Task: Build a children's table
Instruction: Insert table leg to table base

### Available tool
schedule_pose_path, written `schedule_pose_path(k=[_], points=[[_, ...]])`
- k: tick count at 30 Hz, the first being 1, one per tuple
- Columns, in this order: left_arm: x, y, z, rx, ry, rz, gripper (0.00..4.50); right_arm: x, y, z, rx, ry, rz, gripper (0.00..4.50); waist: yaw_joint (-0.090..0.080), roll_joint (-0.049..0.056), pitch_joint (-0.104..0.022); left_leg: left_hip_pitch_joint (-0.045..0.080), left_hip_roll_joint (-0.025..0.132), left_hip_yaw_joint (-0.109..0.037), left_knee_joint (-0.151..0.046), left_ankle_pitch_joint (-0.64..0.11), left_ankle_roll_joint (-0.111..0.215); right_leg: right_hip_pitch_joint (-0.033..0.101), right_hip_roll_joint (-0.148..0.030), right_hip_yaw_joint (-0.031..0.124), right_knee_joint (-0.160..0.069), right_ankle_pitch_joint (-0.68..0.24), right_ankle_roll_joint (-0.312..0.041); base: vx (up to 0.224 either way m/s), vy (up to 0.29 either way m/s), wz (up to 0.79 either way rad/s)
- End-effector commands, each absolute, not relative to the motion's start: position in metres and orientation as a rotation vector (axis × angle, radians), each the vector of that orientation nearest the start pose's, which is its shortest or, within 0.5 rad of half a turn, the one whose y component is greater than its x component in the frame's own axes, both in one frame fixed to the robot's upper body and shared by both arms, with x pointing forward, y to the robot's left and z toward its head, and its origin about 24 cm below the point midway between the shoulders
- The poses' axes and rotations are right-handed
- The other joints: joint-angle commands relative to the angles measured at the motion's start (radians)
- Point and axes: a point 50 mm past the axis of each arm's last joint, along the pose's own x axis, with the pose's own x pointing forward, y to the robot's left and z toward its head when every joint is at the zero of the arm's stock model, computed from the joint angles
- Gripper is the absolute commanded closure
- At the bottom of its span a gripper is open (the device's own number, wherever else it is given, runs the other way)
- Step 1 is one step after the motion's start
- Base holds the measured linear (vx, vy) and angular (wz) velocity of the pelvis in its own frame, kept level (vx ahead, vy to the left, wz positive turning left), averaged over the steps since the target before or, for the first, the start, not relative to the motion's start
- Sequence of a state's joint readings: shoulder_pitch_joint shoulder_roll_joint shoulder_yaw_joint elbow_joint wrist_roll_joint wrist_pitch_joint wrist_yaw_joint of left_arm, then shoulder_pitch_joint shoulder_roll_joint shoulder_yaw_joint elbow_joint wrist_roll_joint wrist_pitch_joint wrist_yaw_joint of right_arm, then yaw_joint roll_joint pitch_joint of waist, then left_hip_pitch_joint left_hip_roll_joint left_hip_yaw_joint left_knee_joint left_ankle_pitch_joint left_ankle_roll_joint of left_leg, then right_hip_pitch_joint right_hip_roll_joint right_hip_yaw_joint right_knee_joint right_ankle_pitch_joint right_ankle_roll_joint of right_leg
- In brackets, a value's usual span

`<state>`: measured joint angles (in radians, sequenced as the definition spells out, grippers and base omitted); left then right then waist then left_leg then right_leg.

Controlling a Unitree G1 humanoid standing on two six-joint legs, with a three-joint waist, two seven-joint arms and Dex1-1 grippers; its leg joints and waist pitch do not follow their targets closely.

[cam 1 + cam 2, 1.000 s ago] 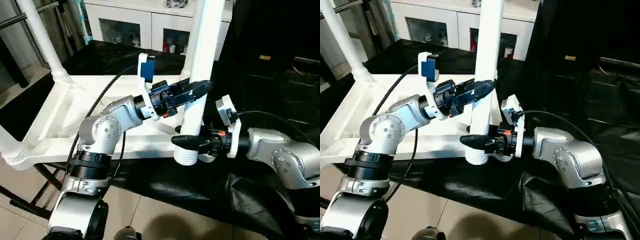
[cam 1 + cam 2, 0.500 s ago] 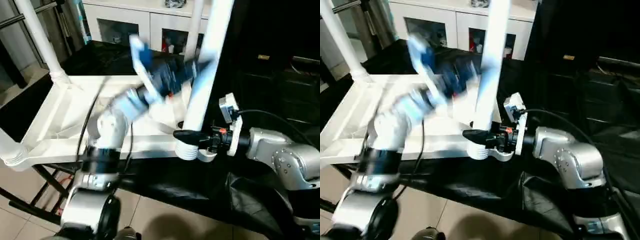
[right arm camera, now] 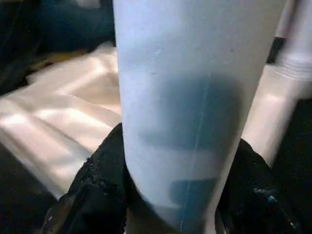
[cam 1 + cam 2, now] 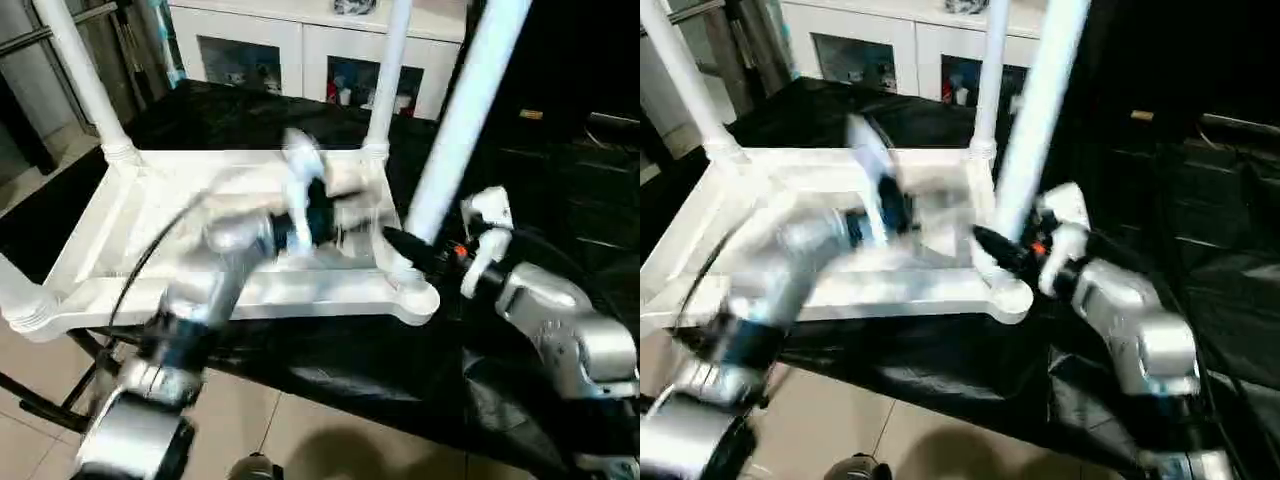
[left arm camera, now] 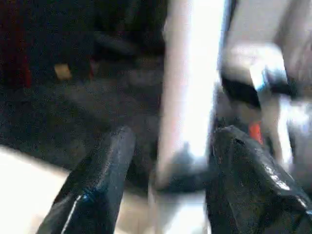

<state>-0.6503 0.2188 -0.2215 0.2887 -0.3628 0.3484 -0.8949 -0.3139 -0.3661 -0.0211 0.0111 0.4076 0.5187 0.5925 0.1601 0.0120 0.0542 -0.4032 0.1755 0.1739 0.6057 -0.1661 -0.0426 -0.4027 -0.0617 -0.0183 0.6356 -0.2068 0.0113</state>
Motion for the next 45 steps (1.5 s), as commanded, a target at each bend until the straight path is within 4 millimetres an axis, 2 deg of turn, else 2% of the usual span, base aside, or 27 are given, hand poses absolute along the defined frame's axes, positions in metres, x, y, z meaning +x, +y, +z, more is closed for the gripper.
schedule_pose_path(k=[1,2,5,10,12,16,18,25,29,31,33,34,37,38,39,41,44,45], points=[[0.316,0.068,0.108,0.183,0.151,-1.310,1.47,0.296,-0.179,0.091,0.049,0.206,0.601,2.57,-0.002,-0.004,-0.076,0.027,0.043,-0.018,-0.069,-0.133,-0.027,0.048,-0.070,0.030,-0.071,-0.012,-0.158,0.000,0.000,0.00],[0.315,0.068,0.104,0.212,0.168,-1.322,1.47,0.295,-0.180,0.090,0.048,0.210,0.593,2.57,-0.007,-0.004,-0.075,0.027,0.041,-0.016,-0.072,-0.141,-0.024,0.049,-0.069,0.031,-0.071,-0.031,-0.152,0.000,0.000,0.00],[0.307,0.069,0.086,0.337,0.233,-1.385,1.47,0.292,-0.186,0.084,0.017,0.220,0.569,2.57,-0.017,-0.004,-0.073,0.028,0.044,-0.016,-0.074,-0.163,-0.024,0.046,-0.071,0.031,-0.076,-0.067,-0.165,0.000,0.000,0.00],[0.307,0.067,0.074,0.371,0.282,-1.397,1.47,0.290,-0.189,0.082,0.004,0.219,0.554,2.57,-0.024,-0.002,-0.070,0.030,0.045,-0.015,-0.075,-0.197,-0.027,0.045,-0.072,0.031,-0.078,-0.098,-0.186,0.000,0.000,0.00],[0.309,0.067,0.071,0.391,0.292,-1.391,1.77,0.289,-0.188,0.082,0.003,0.215,0.552,2.57,-0.024,-0.002,-0.070,0.030,0.043,-0.015,-0.074,-0.193,-0.020,0.045,-0.072,0.032,-0.080,-0.094,-0.187,0.000,0.000,0.00],[0.314,0.066,0.068,0.394,0.304,-1.381,1.95,0.289,-0.185,0.083,0.009,0.207,0.557,2.57,-0.023,-0.001,-0.072,0.031,0.045,-0.016,-0.073,-0.189,-0.018,0.046,-0.072,0.031,-0.077,-0.073,-0.199,0.000,0.000,0.00],[0.318,0.069,0.066,0.391,0.336,-1.359,2.17,0.288,-0.181,0.084,0.017,0.200,0.577,2.57,-0.023,0.002,-0.073,0.031,0.044,-0.016,-0.072,-0.193,-0.016,0.045,-0.072,0.031,-0.077,-0.069,-0.207,0.000,0.000,0.00],[0.325,0.077,0.060,0.415,0.374,-1.335,2.60,0.286,-0.172,0.085,0.037,0.191,0.619,2.57,-0.021,0.002,-0.074,0.031,0.044,-0.017,-0.071,-0.185,-0.006,0.048,-0.074,0.031,-0.075,-0.040,-0.219,0.000,0.000,0.00],[0.328,0.081,0.059,0.443,0.392,-1.320,3.00,0.287,-0.170,0.086,0.040,0.187,0.633,2.57,-0.021,0.005,-0.073,0.032,0.046,-0.018,-0.072,-0.195,-0.011,0.046,-0.074,0.031,-0.074,-0.042,-0.222,0.000,0.000,0.00],[0.330,0.083,0.058,0.448,0.398,-1.316,3.03,0.287,-0.169,0.087,0.040,0.187,0.638,2.57,-0.020,0.005,-0.073,0.032,0.046,-0.018,-0.074,-0.202,-0.014,0.047,-0.075,0.030,-0.075,-0.051,-0.223,0.000,0.000,0.00],[0.334,0.085,0.057,0.472,0.414,-1.313,3.36,0.288,-0.167,0.087,0.039,0.185,0.648,2.57,-0.019,0.008,-0.073,0.032,0.045,-0.019,-0.073,-0.205,-0.016,0.047,-0.075,0.031,-0.076,-0.050,-0.223,0.000,0.000,0.00],[0.334,0.086,0.057,0.479,0.417,-1.313,3.36,0.288,-0.166,0.087,0.040,0.185,0.651,2.57,-0.020,0.006,-0.073,0.033,0.044,-0.018,-0.073,-0.208,-0.015,0.046,-0.074,0.031,-0.078,-0.053,-0.220,0.000,0.000,0.00],[0.335,0.086,0.056,0.484,0.430,-1.321,3.49,0.288,-0.164,0.088,0.040,0.186,0.663,2.57,-0.019,0.012,-0.074,0.032,0.046,-0.020,-0.074,-0.212,-0.020,0.048,-0.077,0.030,-0.075,-0.043,-0.226,0.000,0.000,0.00],[0.336,0.087,0.056,0.484,0.431,-1.322,3.75,0.288,-0.164,0.088,0.040,0.187,0.667,2.57,-0.020,0.010,-0.074,0.033,0.046,-0.020,-0.075,-0.215,-0.020,0.048,-0.077,0.030,-0.075,-0.043,-0.228,0.000,0.000,0.00],[0.336,0.087,0.056,0.483,0.434,-1.324,3.82,0.288,-0.163,0.088,0.040,0.191,0.673,2.57,-0.019,0.013,-0.073,0.032,0.046,-0.020,-0.075,-0.218,-0.020,0.048,-0.078,0.031,-0.076,-0.049,-0.230,0.000,0.000,0.00],[0.337,0.087,0.056,0.484,0.440,-1.330,3.88,0.288,-0.162,0.087,0.045,0.205,0.687,2.57,-0.020,0.012,-0.072,0.032,0.045,-0.019,-0.075,-0.229,-0.020,0.048,-0.078,0.031,-0.079,-0.074,-0.230,0.000,0.000,0.00],[0.338,0.087,0.056,0.487,0.447,-1.343,4.22,0.289,-0.161,0.085,0.032,0.228,0.706,2.57,-0.020,0.016,-0.071,0.033,0.046,-0.021,-0.077,-0.244,-0.023,0.047,-0.079,0.031,-0.082,-0.109,-0.225,0.000,0.000,0.00],[0.338,0.087,0.056,0.487,0.447,-1.343,4.22,0.289,-0.161,0.085,0.032,0.228,0.706,2.57,-0.021,0.014,-0.070,0.033,0.045,-0.020,-0.077,-0.245,-0.022,0.047,-0.078,0.031,-0.084,-0.117,-0.223,0.000,0.000,0.00]])
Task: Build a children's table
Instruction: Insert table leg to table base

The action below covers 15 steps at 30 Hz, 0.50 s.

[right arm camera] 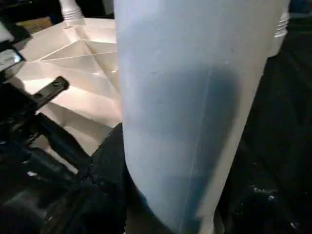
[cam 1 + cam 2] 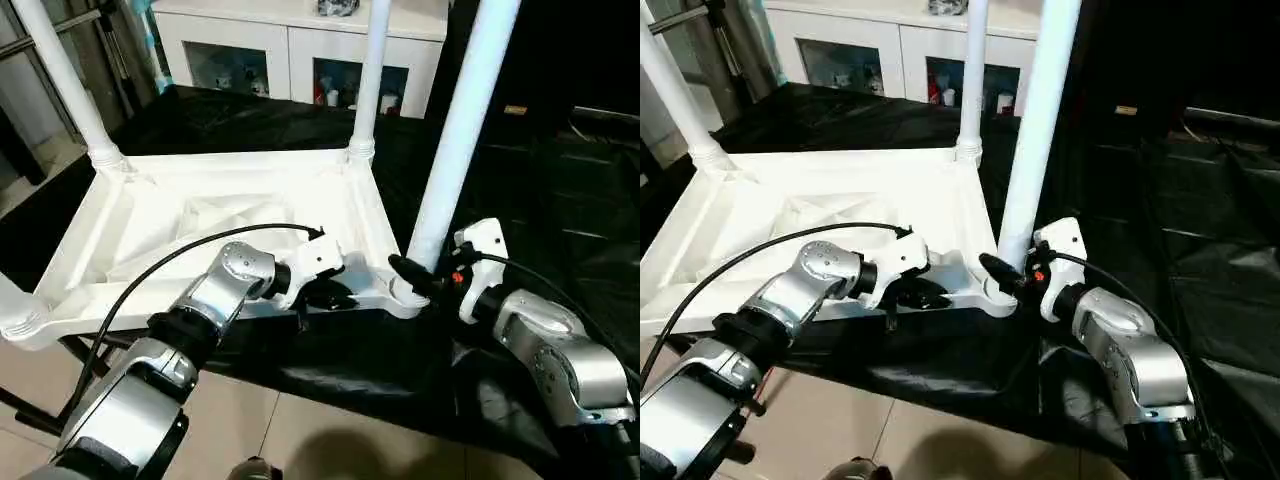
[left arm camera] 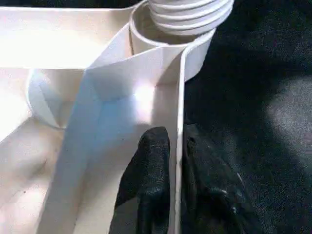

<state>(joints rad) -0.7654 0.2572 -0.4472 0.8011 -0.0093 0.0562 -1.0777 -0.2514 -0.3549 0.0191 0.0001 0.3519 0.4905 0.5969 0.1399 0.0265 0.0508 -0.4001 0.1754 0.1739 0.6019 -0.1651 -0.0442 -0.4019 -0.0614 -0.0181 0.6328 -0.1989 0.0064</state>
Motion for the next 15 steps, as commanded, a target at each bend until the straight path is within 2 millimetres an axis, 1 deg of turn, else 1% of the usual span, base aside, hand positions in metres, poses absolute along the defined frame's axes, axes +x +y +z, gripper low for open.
schedule_pose_path(k=[1,3,5,7,8,9,10,11,12,13,14,15], points=[[0.338,0.087,0.057,0.475,0.442,-1.351,4.26,0.291,-0.161,0.084,0.028,0.234,0.708,2.57,0.000,0.000,-0.067,0.029,0.046,-0.021,-0.074,-0.246,-0.021,0.047,-0.079,0.031,-0.081,-0.130,-0.216,0.000,0.000,0.00],[0.338,0.086,0.058,0.461,0.435,-1.359,4.43,0.292,-0.160,0.083,0.025,0.237,0.708,2.57,-0.001,0.001,-0.068,0.030,0.046,-0.021,-0.073,-0.245,-0.023,0.045,-0.081,0.031,-0.081,-0.146,-0.215,0.000,0.000,0.00],[0.337,0.084,0.060,0.434,0.417,-1.378,4.43,0.296,-0.159,0.082,0.028,0.246,0.712,2.57,0.000,0.003,-0.071,0.028,0.047,-0.020,-0.071,-0.221,-0.016,0.045,-0.080,0.031,-0.078,-0.110,-0.223,0.000,0.000,0.00],[0.337,0.082,0.062,0.413,0.395,-1.391,4.48,0.300,-0.157,0.080,0.032,0.263,0.717,2.57,-0.002,0.000,-0.072,0.026,0.046,-0.020,-0.070,-0.205,-0.012,0.047,-0.079,0.029,-0.074,-0.080,-0.231,0.000,0.000,0.00],[0.337,0.082,0.062,0.408,0.390,-1.393,4.48,0.301,-0.157,0.079,0.034,0.270,0.719,2.57,0.001,0.003,-0.074,0.027,0.047,-0.018,-0.067,-0.190,-0.005,0.046,-0.079,0.030,-0.072,-0.046,-0.240,0.000,0.000,0.00],[0.337,0.082,0.062,0.408,0.390,-1.393,4.48,0.301,-0.157,0.079,0.034,0.271,0.719,2.57,0.000,0.003,-0.074,0.025,0.046,-0.019,-0.067,-0.185,-0.002,0.048,-0.079,0.029,-0.070,-0.034,-0.242,0.000,0.000,0.00],[0.337,0.081,0.062,0.395,0.382,-1.394,4.50,0.303,-0.156,0.076,0.030,0.292,0.724,2.57,0.000,-0.002,-0.075,0.025,0.046,-0.018,-0.067,-0.175,0.006,0.048,-0.079,0.028,-0.068,-0.019,-0.246,0.000,0.000,0.00],[0.337,0.081,0.062,0.381,0.376,-1.391,4.50,0.303,-0.156,0.075,0.024,0.309,0.728,2.57,0.001,0.000,-0.075,0.026,0.046,-0.018,-0.066,-0.175,0.008,0.048,-0.080,0.028,-0.069,-0.022,-0.247,0.000,0.000,0.00],[0.337,0.081,0.062,0.373,0.372,-1.389,4.50,0.303,-0.156,0.074,0.017,0.317,0.731,2.57,0.001,0.000,-0.073,0.027,0.046,-0.016,-0.066,-0.180,0.010,0.046,-0.079,0.029,-0.071,-0.034,-0.248,0.000,0.000,0.00],[0.337,0.081,0.063,0.368,0.367,-1.389,4.50,0.304,-0.156,0.073,0.014,0.322,0.733,2.57,0.001,-0.004,-0.072,0.026,0.046,-0.016,-0.066,-0.182,0.011,0.048,-0.080,0.030,-0.072,-0.043,-0.246,0.000,0.000,0.00],[0.337,0.081,0.063,0.363,0.362,-1.388,4.50,0.304,-0.156,0.073,0.011,0.327,0.735,2.57,0.002,-0.002,-0.072,0.026,0.046,-0.016,-0.067,-0.186,0.011,0.048,-0.081,0.030,-0.073,-0.064,-0.242,0.000,0.000,0.00],[0.337,0.081,0.063,0.354,0.353,-1.385,4.50,0.304,-0.156,0.073,0.007,0.331,0.739,2.57,0.002,-0.006,-0.072,0.027,0.046,-0.015,-0.067,-0.186,0.012,0.047,-0.081,0.030,-0.075,-0.072,-0.239,0.000,0.000,0.00]])
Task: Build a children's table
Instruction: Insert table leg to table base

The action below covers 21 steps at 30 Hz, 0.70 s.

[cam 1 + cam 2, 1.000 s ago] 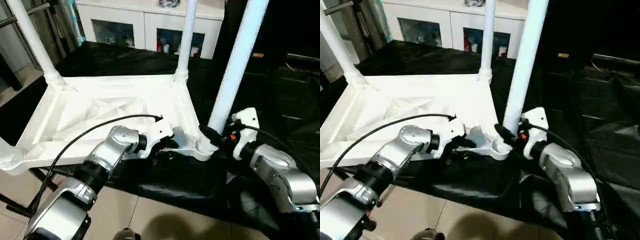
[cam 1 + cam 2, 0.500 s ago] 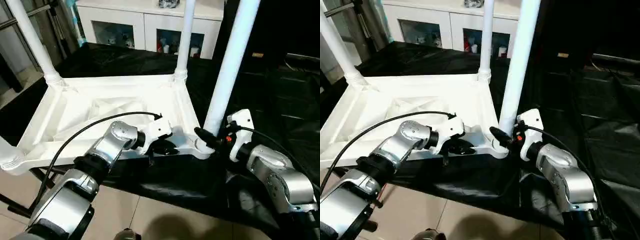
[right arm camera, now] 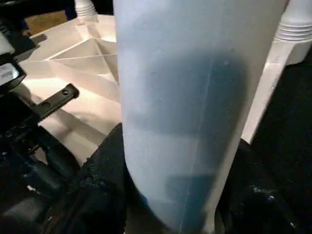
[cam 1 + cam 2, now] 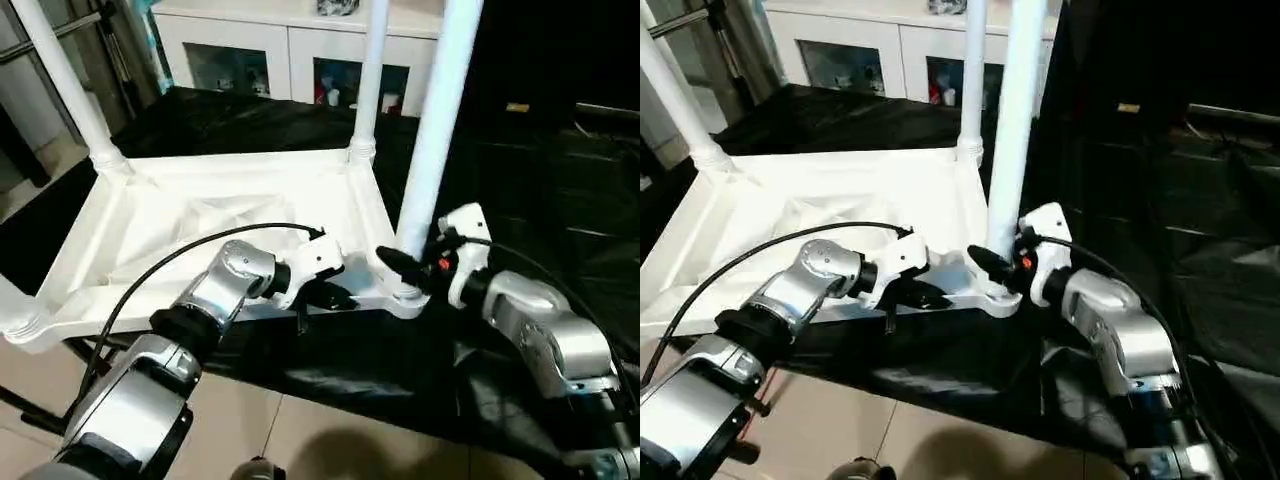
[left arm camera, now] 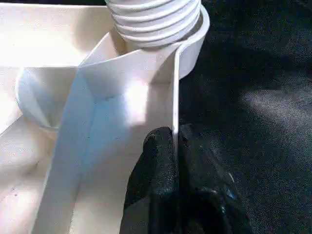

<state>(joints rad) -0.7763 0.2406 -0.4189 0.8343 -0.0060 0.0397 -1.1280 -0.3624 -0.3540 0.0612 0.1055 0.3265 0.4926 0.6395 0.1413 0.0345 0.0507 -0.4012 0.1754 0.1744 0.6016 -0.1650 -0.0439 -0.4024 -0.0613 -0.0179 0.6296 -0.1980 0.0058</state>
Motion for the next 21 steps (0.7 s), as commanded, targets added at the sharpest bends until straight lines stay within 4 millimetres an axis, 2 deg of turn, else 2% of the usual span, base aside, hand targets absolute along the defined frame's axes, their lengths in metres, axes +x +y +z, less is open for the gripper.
schedule_pose_path(k=[1,6,7,9,16,21], points=[[0.337,0.082,0.063,0.345,0.340,-1.381,4.50,0.304,-0.156,0.073,0.009,0.336,0.747,2.57,0.001,-0.011,-0.071,0.027,0.047,-0.017,-0.068,-0.187,0.010,0.048,-0.082,0.030,-0.072,-0.087,-0.235,0.000,0.000,0.00],[0.335,0.082,0.062,0.324,0.332,-1.379,4.50,0.303,-0.157,0.074,0.012,0.347,0.770,2.57,-0.001,-0.013,-0.070,0.028,0.048,-0.016,-0.068,-0.190,0.011,0.046,-0.082,0.031,-0.074,-0.107,-0.229,0.000,0.000,0.00],[0.334,0.083,0.061,0.321,0.332,-1.379,4.50,0.302,-0.158,0.075,0.013,0.348,0.776,2.57,-0.002,-0.019,-0.071,0.026,0.047,-0.016,-0.068,-0.179,0.016,0.048,-0.081,0.031,-0.074,-0.097,-0.229,0.000,0.000,0.00],[0.334,0.084,0.061,0.319,0.331,-1.378,4.50,0.301,-0.160,0.076,0.014,0.351,0.782,2.57,-0.001,-0.015,-0.071,0.025,0.047,-0.016,-0.067,-0.173,0.023,0.047,-0.082,0.030,-0.073,-0.099,-0.228,0.000,0.000,0.00],[0.333,0.084,0.060,0.304,0.318,-1.368,4.50,0.298,-0.168,0.078,0.010,0.367,0.782,2.57,-0.001,-0.016,-0.069,0.025,0.047,-0.015,-0.068,-0.183,0.021,0.044,-0.081,0.031,-0.079,-0.149,-0.214,0.000,0.000,0.00],[0.332,0.085,0.059,0.284,0.327,-1.373,4.50,0.296,-0.169,0.078,0.010,0.371,0.784,2.57,-0.001,-0.014,-0.070,0.025,0.048,-0.016,-0.069,-0.182,0.020,0.043,-0.081,0.031,-0.078,-0.145,-0.214,0.000,0.000,0.00]])
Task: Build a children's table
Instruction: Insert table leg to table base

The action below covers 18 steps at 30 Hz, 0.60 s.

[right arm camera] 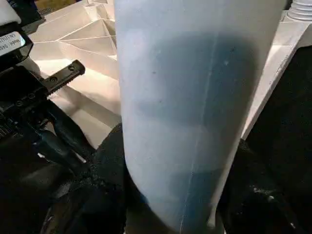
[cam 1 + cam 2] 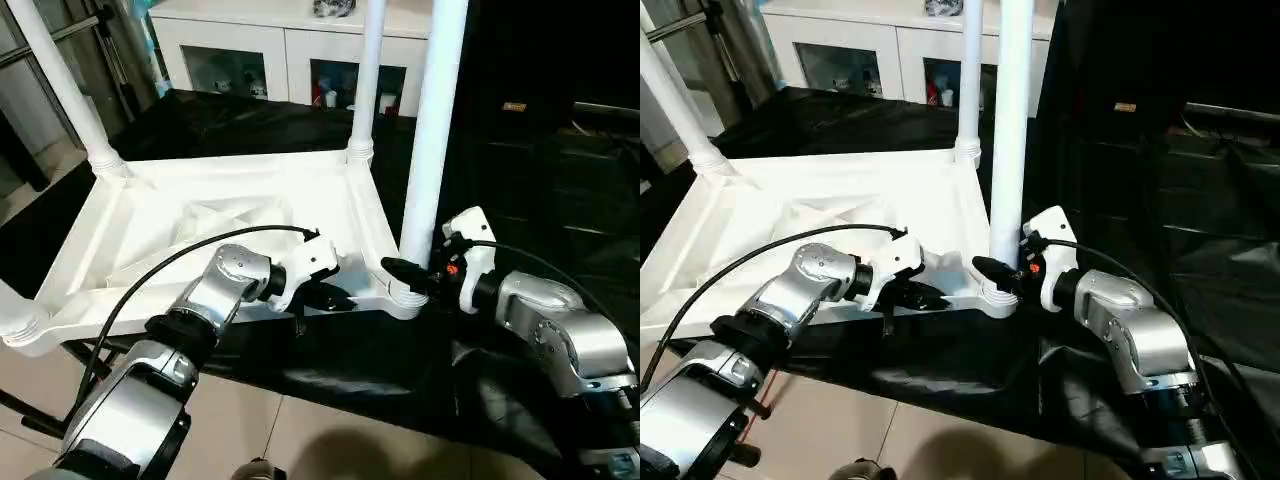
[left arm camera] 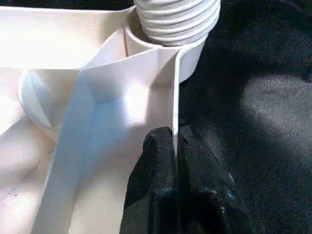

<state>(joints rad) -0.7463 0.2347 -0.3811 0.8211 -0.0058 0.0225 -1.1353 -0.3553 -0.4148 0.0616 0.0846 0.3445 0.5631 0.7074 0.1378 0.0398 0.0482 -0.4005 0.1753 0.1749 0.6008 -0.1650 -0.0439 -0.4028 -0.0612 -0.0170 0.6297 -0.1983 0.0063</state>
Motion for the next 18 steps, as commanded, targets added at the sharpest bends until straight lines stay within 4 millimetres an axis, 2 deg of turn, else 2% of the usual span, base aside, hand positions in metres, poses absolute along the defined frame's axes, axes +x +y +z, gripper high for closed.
schedule_pose_path(k=[1,9,11,15,16,18], points=[[0.332,0.085,0.058,0.292,0.331,-1.376,4.50,0.296,-0.169,0.077,0.009,0.373,0.784,2.57,0.002,-0.020,-0.067,0.024,0.047,-0.016,-0.068,-0.181,0.021,0.044,-0.081,0.030,-0.078,-0.144,-0.215,0.000,0.000,0.00],[0.331,0.084,0.057,0.299,0.337,-1.385,4.50,0.304,-0.162,0.073,0.056,0.361,0.747,2.57,0.000,-0.019,-0.066,0.025,0.047,-0.016,-0.069,-0.193,0.016,0.041,-0.082,0.030,-0.081,-0.165,-0.215,0.000,0.000,0.00],[0.330,0.083,0.057,0.299,0.337,-1.386,4.50,0.304,-0.163,0.072,0.065,0.361,0.741,2.57,0.000,-0.022,-0.067,0.024,0.047,-0.016,-0.069,-0.192,0.016,0.042,-0.083,0.030,-0.081,-0.170,-0.215,0.000,0.000,0.00],[0.330,0.083,0.056,0.301,0.337,-1.385,4.50,0.303,-0.168,0.067,0.137,0.350,0.700,2.57,-0.001,-0.021,-0.065,0.025,0.047,-0.016,-0.071,-0.197,0.016,0.041,-0.082,0.030,-0.082,-0.177,-0.210,0.000,0.000,0.00],[0.329,0.084,0.055,0.302,0.340,-1.384,4.50,0.301,-0.173,0.063,0.203,0.339,0.674,2.57,-0.001,-0.019,-0.066,0.026,0.048,-0.015,-0.070,-0.208,0.018,0.038,-0.085,0.032,-0.085,-0.186,-0.212,0.000,0.000,0.00],[0.329,0.085,0.055,0.303,0.342,-1.384,4.50,0.299,-0.175,0.060,0.218,0.339,0.666,2.57,0.000,-0.017,-0.066,0.024,0.048,-0.017,-0.071,-0.198,0.018,0.041,-0.084,0.030,-0.083,-0.180,-0.212,0.000,0.000,0.00]])
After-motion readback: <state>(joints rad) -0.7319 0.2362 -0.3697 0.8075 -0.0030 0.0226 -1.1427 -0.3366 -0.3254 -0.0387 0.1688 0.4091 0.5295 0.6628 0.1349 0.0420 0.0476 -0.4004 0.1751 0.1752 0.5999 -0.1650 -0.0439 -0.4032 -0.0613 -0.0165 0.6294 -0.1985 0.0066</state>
